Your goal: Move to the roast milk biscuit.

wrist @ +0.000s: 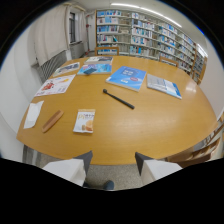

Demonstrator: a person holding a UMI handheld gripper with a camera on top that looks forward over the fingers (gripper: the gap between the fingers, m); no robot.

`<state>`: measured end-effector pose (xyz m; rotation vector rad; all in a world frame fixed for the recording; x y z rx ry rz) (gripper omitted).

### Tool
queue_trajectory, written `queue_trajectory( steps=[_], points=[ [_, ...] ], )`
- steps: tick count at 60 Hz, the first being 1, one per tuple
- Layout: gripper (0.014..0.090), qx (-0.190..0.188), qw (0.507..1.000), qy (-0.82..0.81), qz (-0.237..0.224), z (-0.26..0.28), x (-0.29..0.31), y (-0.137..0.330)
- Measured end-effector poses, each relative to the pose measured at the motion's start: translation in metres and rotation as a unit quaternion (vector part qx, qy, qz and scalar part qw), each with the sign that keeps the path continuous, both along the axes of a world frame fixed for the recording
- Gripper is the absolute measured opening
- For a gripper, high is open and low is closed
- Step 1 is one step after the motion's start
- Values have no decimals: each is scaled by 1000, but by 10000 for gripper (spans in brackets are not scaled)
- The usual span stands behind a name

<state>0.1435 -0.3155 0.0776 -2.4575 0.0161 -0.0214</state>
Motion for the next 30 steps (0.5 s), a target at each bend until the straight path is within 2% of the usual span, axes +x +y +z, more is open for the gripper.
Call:
queue_trajectory(
  steps=[10, 30],
  points=[
    [843, -3, 1000, 3, 7, 5, -13, 0],
    [845, -9, 999, 14, 30, -8, -81, 15]
  ],
)
